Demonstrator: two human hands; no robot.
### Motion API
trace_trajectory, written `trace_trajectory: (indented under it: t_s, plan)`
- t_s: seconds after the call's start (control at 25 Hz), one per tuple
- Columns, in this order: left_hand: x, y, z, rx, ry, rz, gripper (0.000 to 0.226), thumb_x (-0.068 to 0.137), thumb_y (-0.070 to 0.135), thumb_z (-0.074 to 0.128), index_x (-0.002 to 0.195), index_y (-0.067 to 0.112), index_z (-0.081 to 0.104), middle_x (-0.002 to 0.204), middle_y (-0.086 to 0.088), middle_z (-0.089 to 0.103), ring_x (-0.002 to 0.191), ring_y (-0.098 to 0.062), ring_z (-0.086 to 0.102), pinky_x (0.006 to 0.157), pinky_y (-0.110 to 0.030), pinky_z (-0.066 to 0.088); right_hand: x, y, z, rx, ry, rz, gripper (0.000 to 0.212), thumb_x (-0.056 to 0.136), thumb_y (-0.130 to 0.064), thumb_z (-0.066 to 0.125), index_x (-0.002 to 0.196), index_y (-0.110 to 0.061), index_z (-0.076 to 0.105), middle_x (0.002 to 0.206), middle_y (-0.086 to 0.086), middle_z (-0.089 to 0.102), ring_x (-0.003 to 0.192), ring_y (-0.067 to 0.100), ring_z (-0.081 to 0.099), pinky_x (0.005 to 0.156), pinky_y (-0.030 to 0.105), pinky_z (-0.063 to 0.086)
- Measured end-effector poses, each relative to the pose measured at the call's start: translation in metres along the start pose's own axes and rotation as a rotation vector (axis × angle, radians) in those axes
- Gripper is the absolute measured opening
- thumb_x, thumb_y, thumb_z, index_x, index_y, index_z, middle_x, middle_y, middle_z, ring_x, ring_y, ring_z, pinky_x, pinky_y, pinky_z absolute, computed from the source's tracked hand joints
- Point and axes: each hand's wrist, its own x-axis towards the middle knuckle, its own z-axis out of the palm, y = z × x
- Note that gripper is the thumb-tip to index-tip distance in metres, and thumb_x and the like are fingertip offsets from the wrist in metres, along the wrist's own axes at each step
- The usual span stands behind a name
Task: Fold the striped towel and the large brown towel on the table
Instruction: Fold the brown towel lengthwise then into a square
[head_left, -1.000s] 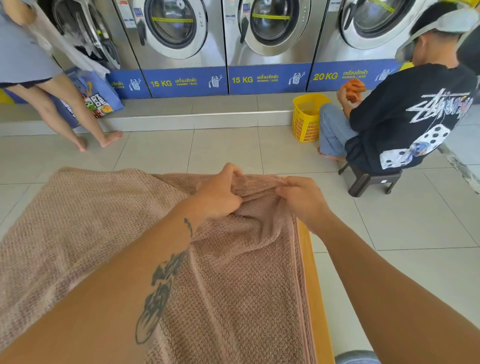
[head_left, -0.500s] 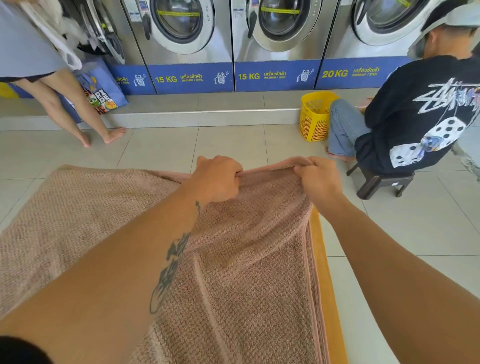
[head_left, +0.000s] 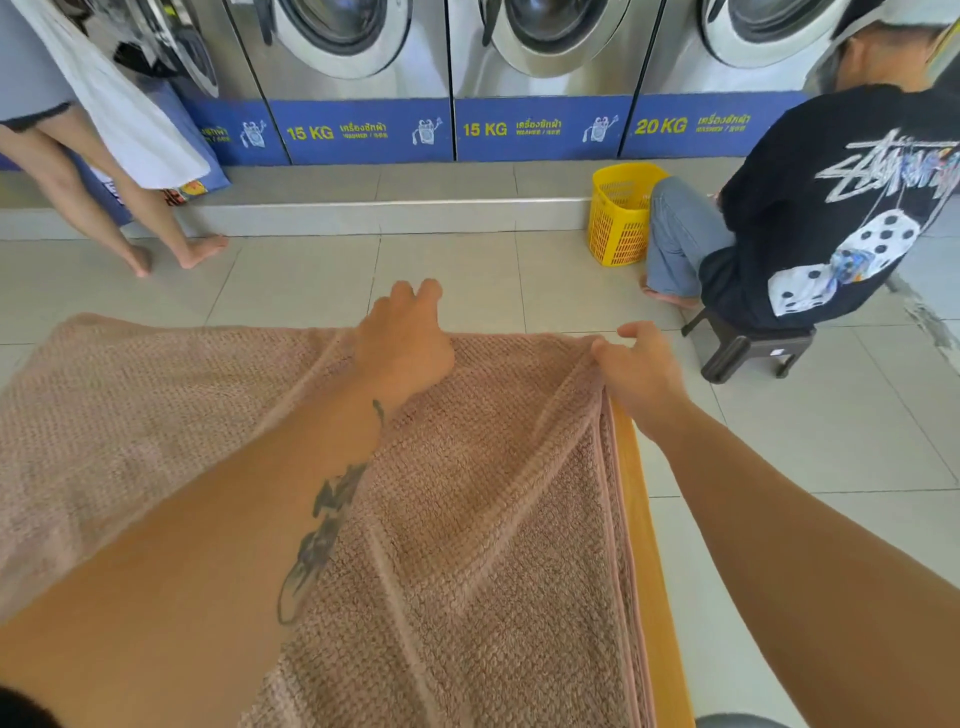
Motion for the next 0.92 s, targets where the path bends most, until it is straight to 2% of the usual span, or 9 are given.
trace_trajectory:
  t_s: [0.12, 0.24, 0.32, 0.52, 0.6, 0.68, 0.72, 0.8, 0.92]
  plan:
    - [-0.051, 0.001, 0.029, -0.059, -0.112, 0.082, 0.044, 0.094, 0.021, 0.05, 0.138, 0.023, 0.051, 0.125, 0.0, 0.048, 0.12, -0.021, 0.045, 0.107, -0.049, 0.04, -0.028, 0.016, 0.0, -0.101, -0.014, -0.046, 0.051, 0.096, -0.046, 0.049, 0.138, -0.018, 0.044, 0.114, 0.005, 0.062, 0.082, 0.013, 0.06, 0.074, 0.034, 0.048]
    - [-0.099, 0.005, 0.04, -0.252, 0.014, 0.116, 0.034, 0.093, 0.01, 0.053, 0.123, 0.022, 0.064, 0.12, 0.01, 0.049, 0.12, -0.011, 0.041, 0.114, -0.044, 0.033, -0.064, 0.042, 0.001, -0.328, -0.103, -0.118, 0.049, 0.09, -0.034, 0.055, 0.134, -0.019, 0.04, 0.114, 0.006, 0.055, 0.098, 0.027, 0.058, 0.08, 0.041, 0.051]
    - [-0.141, 0.017, 0.042, -0.316, 0.095, 0.049, 0.029, 0.092, 0.006, 0.052, 0.11, 0.023, 0.067, 0.11, 0.014, 0.051, 0.111, -0.007, 0.043, 0.108, -0.041, 0.038, -0.088, 0.051, -0.003, -0.435, -0.127, -0.138, 0.051, 0.082, -0.019, 0.058, 0.13, -0.019, 0.039, 0.107, 0.005, 0.051, 0.094, 0.029, 0.055, 0.076, 0.04, 0.047]
    - [-0.288, 0.073, 0.052, -0.442, 0.079, -0.042, 0.022, 0.092, 0.015, 0.052, 0.097, 0.033, 0.064, 0.09, 0.025, 0.048, 0.08, 0.002, 0.049, 0.083, -0.034, 0.047, -0.146, 0.06, -0.011, -0.571, -0.249, -0.231, 0.057, 0.082, -0.02, 0.058, 0.13, -0.02, 0.027, 0.1, 0.01, 0.058, 0.089, 0.036, 0.061, 0.071, 0.044, 0.051]
    - [-0.344, 0.104, 0.062, -0.385, 0.041, -0.078, 0.017, 0.091, 0.035, 0.046, 0.101, 0.037, 0.06, 0.096, 0.024, 0.048, 0.085, 0.001, 0.049, 0.084, -0.033, 0.045, -0.168, 0.067, -0.015, -0.617, -0.312, -0.267, 0.064, 0.079, -0.014, 0.061, 0.13, -0.024, 0.024, 0.097, 0.009, 0.057, 0.087, 0.037, 0.06, 0.072, 0.046, 0.053]
    - [-0.387, 0.137, 0.071, -0.266, -0.042, -0.153, 0.035, 0.082, 0.055, 0.046, 0.111, 0.037, 0.054, 0.109, 0.016, 0.047, 0.101, -0.01, 0.046, 0.091, -0.037, 0.041, -0.18, 0.074, -0.024, -0.577, -0.327, -0.272, 0.062, 0.076, -0.008, 0.06, 0.126, -0.028, 0.027, 0.095, 0.009, 0.056, 0.085, 0.036, 0.06, 0.07, 0.046, 0.054]
    - [-0.404, 0.15, 0.075, -0.22, -0.094, -0.189, 0.045, 0.076, 0.057, 0.051, 0.115, 0.034, 0.053, 0.113, 0.01, 0.046, 0.104, -0.017, 0.045, 0.091, -0.04, 0.041, -0.187, 0.078, -0.03, -0.557, -0.342, -0.259, 0.058, 0.076, -0.005, 0.058, 0.123, -0.028, 0.032, 0.092, 0.007, 0.055, 0.084, 0.035, 0.059, 0.067, 0.043, 0.053]
    - [-0.422, 0.164, 0.081, -0.175, -0.153, -0.206, 0.056, 0.066, 0.049, 0.064, 0.116, 0.027, 0.054, 0.113, 0.001, 0.048, 0.101, -0.024, 0.049, 0.084, -0.043, 0.045, -0.196, 0.087, -0.041, -0.542, -0.373, -0.23, 0.041, 0.079, -0.002, 0.052, 0.113, -0.024, 0.046, 0.092, 0.005, 0.055, 0.084, 0.032, 0.06, 0.063, 0.039, 0.051]
    - [-0.442, 0.153, 0.083, -0.162, -0.088, -0.171, 0.057, 0.053, 0.027, 0.074, 0.108, 0.024, 0.058, 0.108, -0.001, 0.049, 0.091, -0.025, 0.055, 0.073, -0.038, 0.051, -0.213, 0.108, -0.053, -0.493, -0.41, -0.286, 0.027, 0.089, -0.009, 0.044, 0.102, -0.026, 0.061, 0.109, 0.006, 0.064, 0.087, 0.026, 0.062, 0.07, 0.035, 0.054]
